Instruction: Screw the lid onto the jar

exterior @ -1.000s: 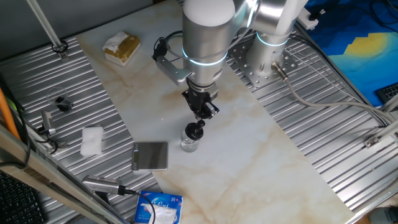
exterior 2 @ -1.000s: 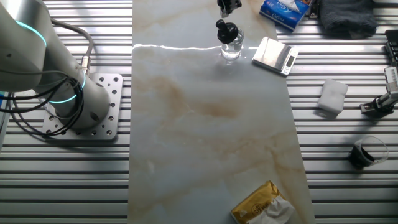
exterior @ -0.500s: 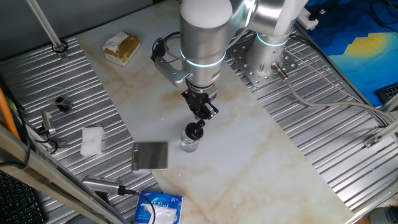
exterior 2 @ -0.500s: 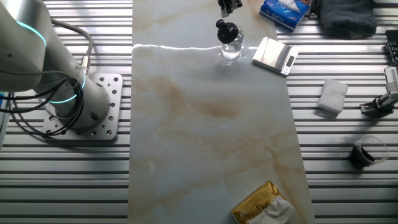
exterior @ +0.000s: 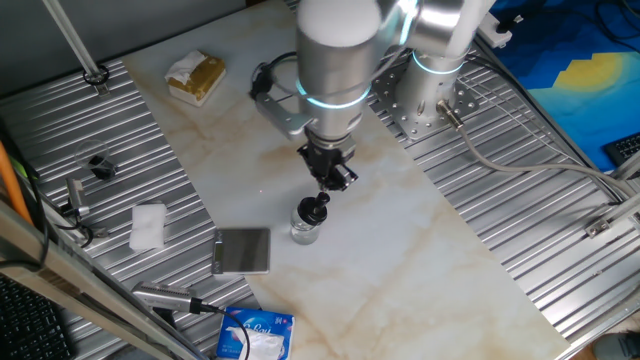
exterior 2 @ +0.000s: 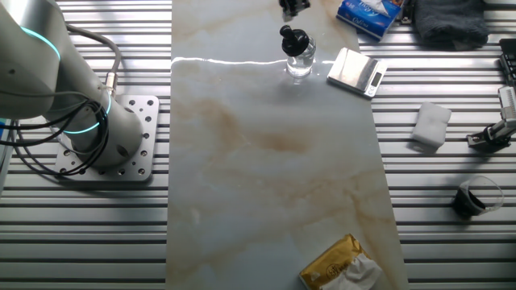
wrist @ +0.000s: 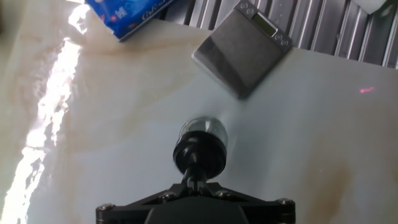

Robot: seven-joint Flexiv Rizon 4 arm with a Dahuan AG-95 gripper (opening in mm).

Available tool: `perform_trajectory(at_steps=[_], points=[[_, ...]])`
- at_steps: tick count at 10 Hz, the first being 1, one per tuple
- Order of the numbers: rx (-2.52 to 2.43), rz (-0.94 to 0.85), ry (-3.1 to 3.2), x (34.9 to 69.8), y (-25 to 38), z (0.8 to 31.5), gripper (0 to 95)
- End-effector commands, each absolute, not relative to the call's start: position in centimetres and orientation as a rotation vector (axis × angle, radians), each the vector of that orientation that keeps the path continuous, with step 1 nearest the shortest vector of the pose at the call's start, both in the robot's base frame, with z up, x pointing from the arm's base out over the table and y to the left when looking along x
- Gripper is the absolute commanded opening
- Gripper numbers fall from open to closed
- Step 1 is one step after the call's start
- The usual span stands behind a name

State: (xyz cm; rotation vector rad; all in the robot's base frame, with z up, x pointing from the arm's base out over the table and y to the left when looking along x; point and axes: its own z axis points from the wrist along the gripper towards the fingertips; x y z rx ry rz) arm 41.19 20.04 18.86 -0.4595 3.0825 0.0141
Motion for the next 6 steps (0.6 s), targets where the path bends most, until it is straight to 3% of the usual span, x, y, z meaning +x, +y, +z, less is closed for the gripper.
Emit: perform_trajectory(at_steps=[1,5,6], points=[[-0.467,0.015,3.078,40.3,20.0,18.7,0.0],[-0.49,0.024,3.065,39.3,20.7,17.7,0.0],[-0.51,0.022,3.059,39.3,20.8,17.7,19.0]])
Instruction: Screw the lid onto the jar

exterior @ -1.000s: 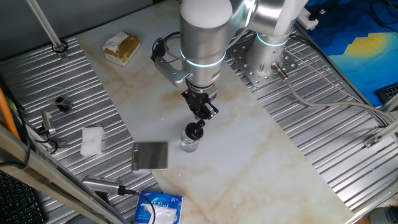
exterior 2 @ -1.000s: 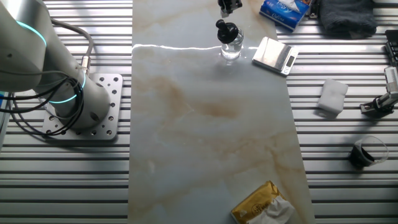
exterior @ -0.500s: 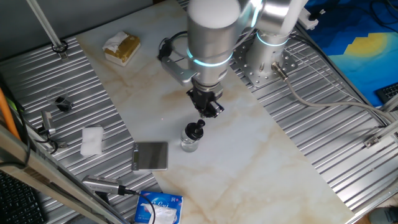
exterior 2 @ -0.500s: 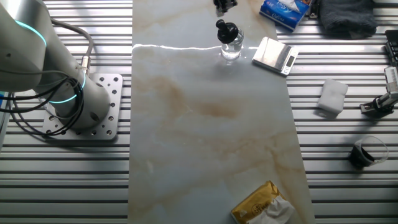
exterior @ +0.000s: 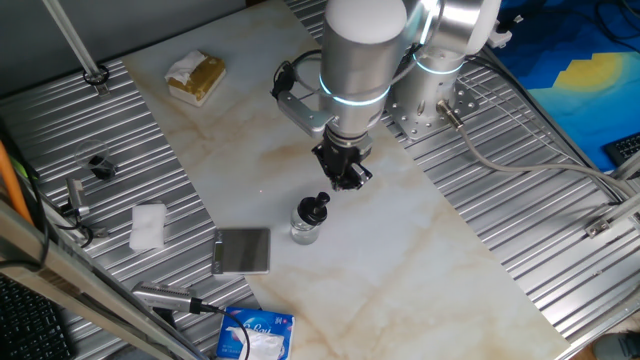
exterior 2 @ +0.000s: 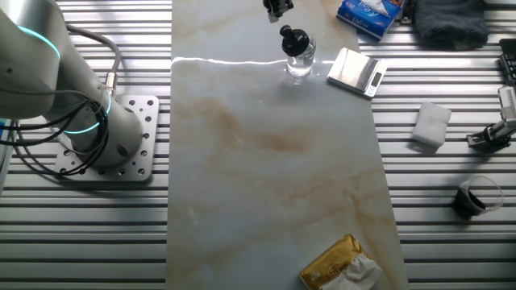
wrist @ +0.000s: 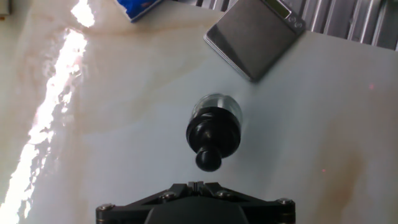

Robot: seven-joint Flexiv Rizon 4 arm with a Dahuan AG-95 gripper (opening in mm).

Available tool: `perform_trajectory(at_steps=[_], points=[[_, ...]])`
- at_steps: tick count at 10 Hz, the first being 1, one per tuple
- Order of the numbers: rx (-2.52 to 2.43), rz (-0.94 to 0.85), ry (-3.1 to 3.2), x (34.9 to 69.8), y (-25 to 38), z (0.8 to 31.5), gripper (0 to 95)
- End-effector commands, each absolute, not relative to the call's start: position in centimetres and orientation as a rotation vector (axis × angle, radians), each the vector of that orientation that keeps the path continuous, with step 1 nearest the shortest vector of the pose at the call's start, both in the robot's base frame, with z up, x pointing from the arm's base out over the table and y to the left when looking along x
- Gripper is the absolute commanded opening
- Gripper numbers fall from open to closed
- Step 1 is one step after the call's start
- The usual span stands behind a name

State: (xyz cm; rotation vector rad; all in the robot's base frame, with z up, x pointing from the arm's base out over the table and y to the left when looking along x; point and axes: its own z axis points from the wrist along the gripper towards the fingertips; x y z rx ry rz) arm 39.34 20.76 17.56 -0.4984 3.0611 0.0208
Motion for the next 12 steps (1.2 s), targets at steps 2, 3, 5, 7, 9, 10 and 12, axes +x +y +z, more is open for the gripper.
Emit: perform_trajectory(at_steps=[2,3,5,7,9,10,12], points=[[-0.53,0.018,3.05,39.5,20.8,17.4,19.0],[-0.534,0.015,3.046,39.5,20.7,17.4,38.0],[-0.552,0.002,3.036,39.7,20.8,17.2,38.0],[-0.555,-0.004,3.029,39.9,20.9,17.0,38.0],[-0.56,-0.009,3.019,40.1,20.8,16.7,38.0],[-0.563,-0.014,3.013,40.2,20.8,16.5,38.0],[-0.563,-0.021,3.008,40.5,20.7,16.1,38.0]])
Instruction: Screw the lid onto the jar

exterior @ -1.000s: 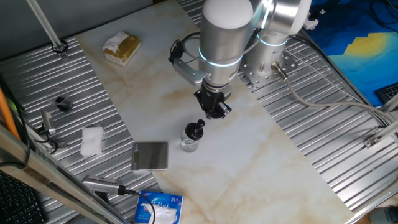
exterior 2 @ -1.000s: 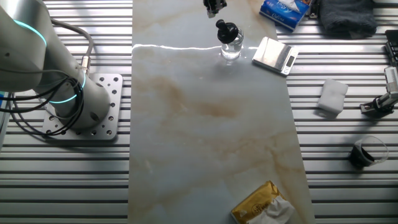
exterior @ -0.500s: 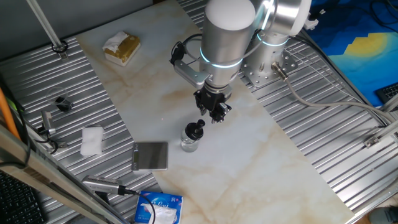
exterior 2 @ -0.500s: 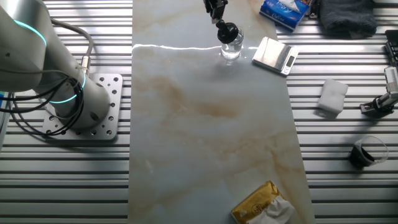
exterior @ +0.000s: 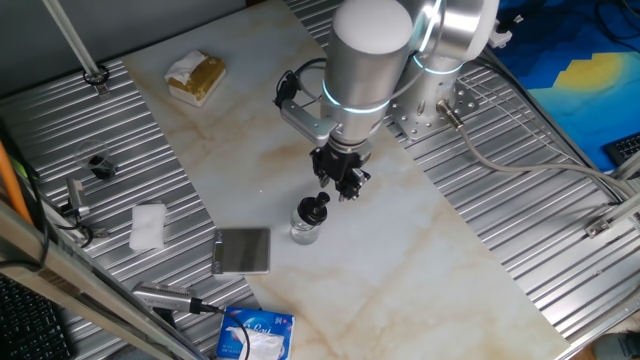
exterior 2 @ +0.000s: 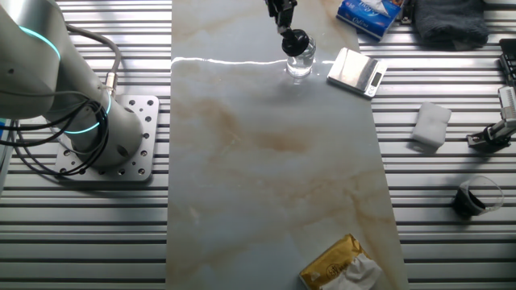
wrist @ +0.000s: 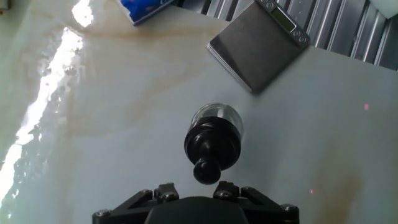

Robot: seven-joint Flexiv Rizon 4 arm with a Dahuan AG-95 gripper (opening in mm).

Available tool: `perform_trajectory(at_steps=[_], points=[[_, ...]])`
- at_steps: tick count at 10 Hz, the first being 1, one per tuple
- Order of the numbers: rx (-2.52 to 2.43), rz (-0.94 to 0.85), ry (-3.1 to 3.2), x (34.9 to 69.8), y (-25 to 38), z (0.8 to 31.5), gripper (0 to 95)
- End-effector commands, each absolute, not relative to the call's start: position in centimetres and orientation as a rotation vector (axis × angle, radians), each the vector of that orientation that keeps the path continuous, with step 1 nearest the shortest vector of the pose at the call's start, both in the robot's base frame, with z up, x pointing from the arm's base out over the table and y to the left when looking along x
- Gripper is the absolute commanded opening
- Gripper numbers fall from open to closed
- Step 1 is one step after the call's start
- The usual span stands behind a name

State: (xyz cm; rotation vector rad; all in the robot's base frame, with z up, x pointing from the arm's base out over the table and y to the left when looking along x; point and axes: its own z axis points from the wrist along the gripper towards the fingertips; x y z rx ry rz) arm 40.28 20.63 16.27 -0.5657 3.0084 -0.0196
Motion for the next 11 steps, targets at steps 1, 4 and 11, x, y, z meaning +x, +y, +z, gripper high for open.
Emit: perform_trajectory(at_steps=[1,4,11], points=[[-0.564,-0.024,3.006,40.5,20.7,16.0,38.0],[-0.567,-0.029,2.997,41.1,20.5,15.4,38.0],[-0.574,-0.039,2.985,41.6,20.4,14.6,19.0]])
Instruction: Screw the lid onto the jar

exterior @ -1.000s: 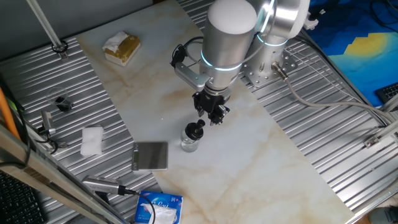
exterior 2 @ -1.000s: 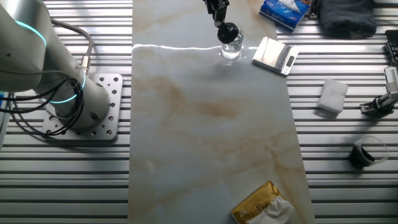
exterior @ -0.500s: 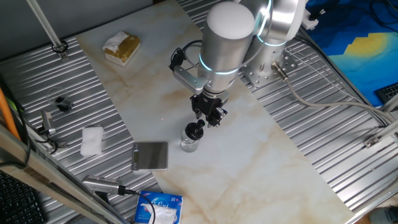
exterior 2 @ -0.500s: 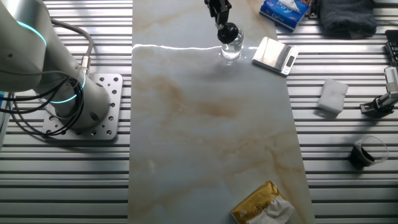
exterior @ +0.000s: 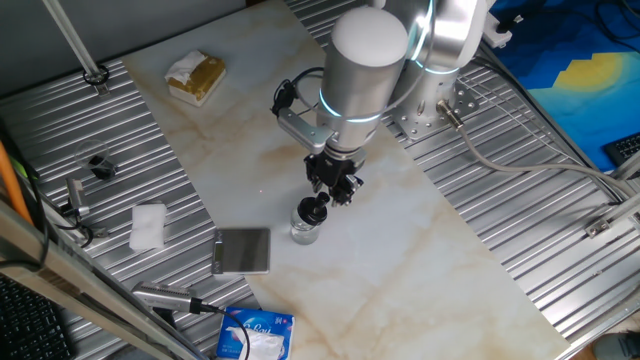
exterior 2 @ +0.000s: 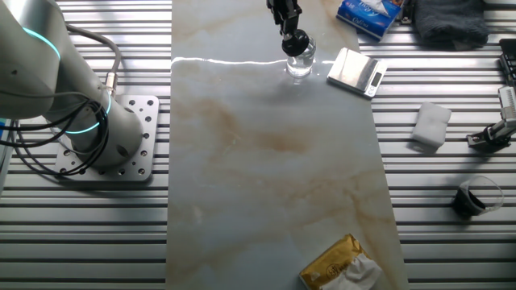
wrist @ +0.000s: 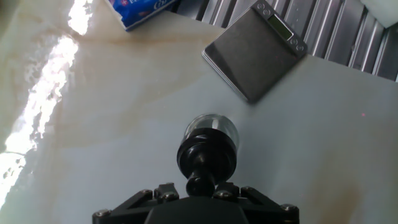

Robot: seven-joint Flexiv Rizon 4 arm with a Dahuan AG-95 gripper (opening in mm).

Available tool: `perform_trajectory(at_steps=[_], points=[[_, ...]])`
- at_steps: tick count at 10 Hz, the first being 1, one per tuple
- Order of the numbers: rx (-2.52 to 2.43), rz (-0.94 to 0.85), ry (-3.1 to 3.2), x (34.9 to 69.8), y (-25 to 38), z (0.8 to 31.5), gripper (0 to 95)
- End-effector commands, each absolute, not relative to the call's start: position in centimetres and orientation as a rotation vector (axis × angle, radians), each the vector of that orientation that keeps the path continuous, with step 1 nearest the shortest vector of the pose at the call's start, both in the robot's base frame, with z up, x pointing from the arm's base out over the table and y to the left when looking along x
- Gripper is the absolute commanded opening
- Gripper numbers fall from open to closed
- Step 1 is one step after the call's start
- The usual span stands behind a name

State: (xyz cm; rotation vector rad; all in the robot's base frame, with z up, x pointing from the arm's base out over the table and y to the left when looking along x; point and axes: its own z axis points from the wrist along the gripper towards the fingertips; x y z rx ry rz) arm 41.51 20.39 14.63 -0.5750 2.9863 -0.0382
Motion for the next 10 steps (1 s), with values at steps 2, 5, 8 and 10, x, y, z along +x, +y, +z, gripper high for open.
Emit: perform_trajectory(at_steps=[2,5,8,10], points=[[-0.576,-0.04,2.983,41.63,20.39,14.5,19.0],[-0.565,-0.045,2.989,41.68,20.39,14.51,0.0],[-0.555,-0.039,3.005,41.84,20.42,14.64,0.0],[-0.556,-0.038,3.015,42.12,20.47,14.98,0.0]])
